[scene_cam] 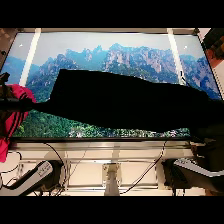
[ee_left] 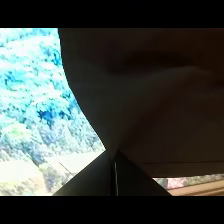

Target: Fold the clothes and pants, and hang the long-sleeved shirts on hangers.

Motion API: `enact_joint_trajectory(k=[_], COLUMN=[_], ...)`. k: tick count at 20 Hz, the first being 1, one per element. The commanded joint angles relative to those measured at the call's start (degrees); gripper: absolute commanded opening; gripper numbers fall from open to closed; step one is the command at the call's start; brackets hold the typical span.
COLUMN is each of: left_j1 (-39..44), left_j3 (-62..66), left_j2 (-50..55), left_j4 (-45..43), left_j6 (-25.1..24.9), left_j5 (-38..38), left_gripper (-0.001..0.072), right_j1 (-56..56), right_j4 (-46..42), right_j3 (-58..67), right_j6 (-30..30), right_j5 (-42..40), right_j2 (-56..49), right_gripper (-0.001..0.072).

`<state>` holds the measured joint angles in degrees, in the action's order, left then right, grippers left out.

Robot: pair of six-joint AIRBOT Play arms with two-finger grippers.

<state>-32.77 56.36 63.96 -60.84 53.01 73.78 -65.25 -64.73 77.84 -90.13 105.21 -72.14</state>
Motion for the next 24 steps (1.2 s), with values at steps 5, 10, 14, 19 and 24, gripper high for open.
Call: enact_joint_trajectory(k=[5,10,14,19,24], left_j1=[-0.1,-0.1,-0.1,0.0,3.4], left_j3=[5.9,9.3,10.4,12.6,19.7], left_j2=[1.6,7.5,13.5,14.6,14.6], left_j4=[4.6,16.0,20.5,27.5,27.9], left_j6=[-1.6,-3.3,-2.3,-1.5,5.1], left_j5=[-0.7,-0.5,-1.4,-8.4,-18.8], left_gripper=[0.0004,0.0004,0.0004,0.0003,0.0003], right_j1=[-4.6,-1.0,-1.0,-0.4,10.9], right_j4=[4.2,18.2,21.0,27.1,27.9], right_j3=[-0.9,-0.9,-0.9,-0.9,-0.9], right_j6=[-3.7,-3.4,-8.5,-9.5,-9.2], right_j5=[-0.2,-8.0,-17.0,-24.8,-42.8], right_j2=[2.6,2.3,2.4,2.9,2.7], right_gripper=[0.0017,0.0017,0.0018,0.0018,0.0018])
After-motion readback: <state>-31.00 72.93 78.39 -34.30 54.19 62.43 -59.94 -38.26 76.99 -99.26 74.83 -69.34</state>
